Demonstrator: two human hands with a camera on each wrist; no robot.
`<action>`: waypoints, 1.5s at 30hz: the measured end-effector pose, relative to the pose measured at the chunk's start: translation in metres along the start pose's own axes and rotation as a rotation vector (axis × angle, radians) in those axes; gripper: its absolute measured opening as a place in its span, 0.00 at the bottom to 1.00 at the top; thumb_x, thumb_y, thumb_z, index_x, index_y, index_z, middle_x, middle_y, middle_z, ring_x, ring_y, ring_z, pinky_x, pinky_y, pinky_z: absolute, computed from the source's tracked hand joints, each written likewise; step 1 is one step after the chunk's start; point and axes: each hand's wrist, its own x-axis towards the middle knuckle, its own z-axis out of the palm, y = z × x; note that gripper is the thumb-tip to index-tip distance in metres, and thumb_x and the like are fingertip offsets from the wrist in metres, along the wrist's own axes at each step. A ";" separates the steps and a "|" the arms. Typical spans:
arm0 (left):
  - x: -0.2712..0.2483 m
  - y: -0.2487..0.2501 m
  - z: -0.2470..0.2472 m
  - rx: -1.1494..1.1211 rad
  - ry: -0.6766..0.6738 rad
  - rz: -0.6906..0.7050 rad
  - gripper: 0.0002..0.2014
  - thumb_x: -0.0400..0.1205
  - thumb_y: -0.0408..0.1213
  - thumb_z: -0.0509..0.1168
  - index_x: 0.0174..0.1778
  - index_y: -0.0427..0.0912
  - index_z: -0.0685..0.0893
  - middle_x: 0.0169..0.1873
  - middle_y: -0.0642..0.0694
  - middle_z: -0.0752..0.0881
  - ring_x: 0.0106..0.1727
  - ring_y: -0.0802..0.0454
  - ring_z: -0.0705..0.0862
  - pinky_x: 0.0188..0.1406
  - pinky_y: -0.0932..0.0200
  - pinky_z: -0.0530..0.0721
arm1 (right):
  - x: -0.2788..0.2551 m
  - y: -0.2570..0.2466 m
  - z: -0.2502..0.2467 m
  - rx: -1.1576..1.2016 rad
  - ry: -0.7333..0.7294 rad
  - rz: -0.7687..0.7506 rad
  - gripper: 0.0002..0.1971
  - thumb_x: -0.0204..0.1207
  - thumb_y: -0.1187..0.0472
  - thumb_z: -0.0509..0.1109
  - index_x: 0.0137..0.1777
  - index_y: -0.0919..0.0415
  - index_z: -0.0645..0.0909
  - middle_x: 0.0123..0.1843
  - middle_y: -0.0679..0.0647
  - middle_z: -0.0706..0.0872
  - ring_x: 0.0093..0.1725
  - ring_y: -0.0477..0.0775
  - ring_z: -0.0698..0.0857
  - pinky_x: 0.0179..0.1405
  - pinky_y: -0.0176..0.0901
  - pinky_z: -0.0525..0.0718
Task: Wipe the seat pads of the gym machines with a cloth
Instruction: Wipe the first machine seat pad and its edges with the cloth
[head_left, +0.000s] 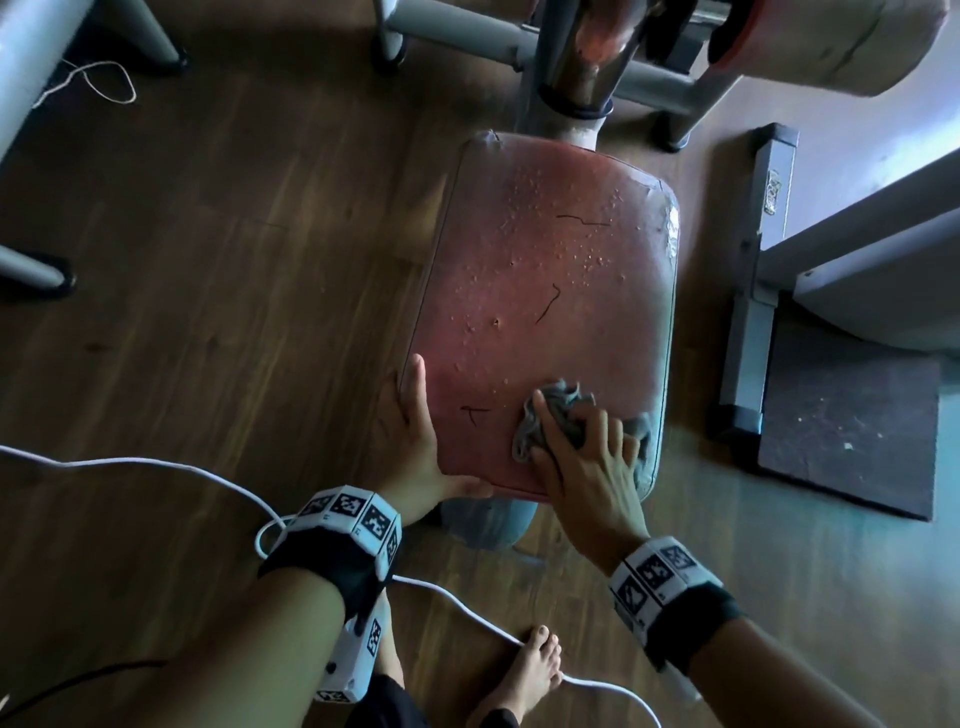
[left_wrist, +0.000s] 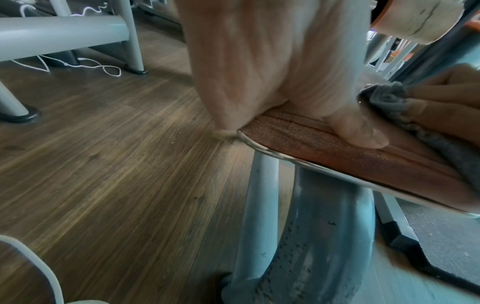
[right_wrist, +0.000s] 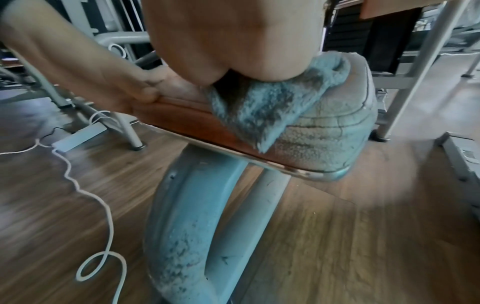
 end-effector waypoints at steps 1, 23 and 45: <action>-0.001 -0.001 0.000 -0.003 0.001 0.015 0.80 0.53 0.63 0.82 0.79 0.50 0.21 0.82 0.50 0.30 0.83 0.52 0.33 0.84 0.42 0.43 | -0.001 -0.001 0.000 -0.003 0.003 -0.032 0.26 0.84 0.46 0.54 0.82 0.47 0.64 0.65 0.56 0.69 0.60 0.58 0.72 0.65 0.54 0.64; -0.025 -0.040 -0.026 -0.290 0.308 0.102 0.26 0.77 0.32 0.73 0.72 0.47 0.80 0.65 0.54 0.84 0.68 0.57 0.80 0.68 0.57 0.78 | 0.027 -0.040 -0.007 -0.114 -0.057 -0.183 0.29 0.80 0.56 0.67 0.81 0.49 0.66 0.66 0.61 0.74 0.60 0.64 0.74 0.60 0.62 0.76; -0.022 -0.050 -0.018 -0.308 0.309 0.080 0.25 0.77 0.37 0.73 0.71 0.48 0.81 0.62 0.51 0.85 0.65 0.52 0.82 0.59 0.44 0.84 | 0.027 -0.056 -0.007 -0.172 -0.073 -0.228 0.36 0.70 0.60 0.75 0.79 0.49 0.68 0.67 0.57 0.73 0.57 0.62 0.76 0.51 0.57 0.79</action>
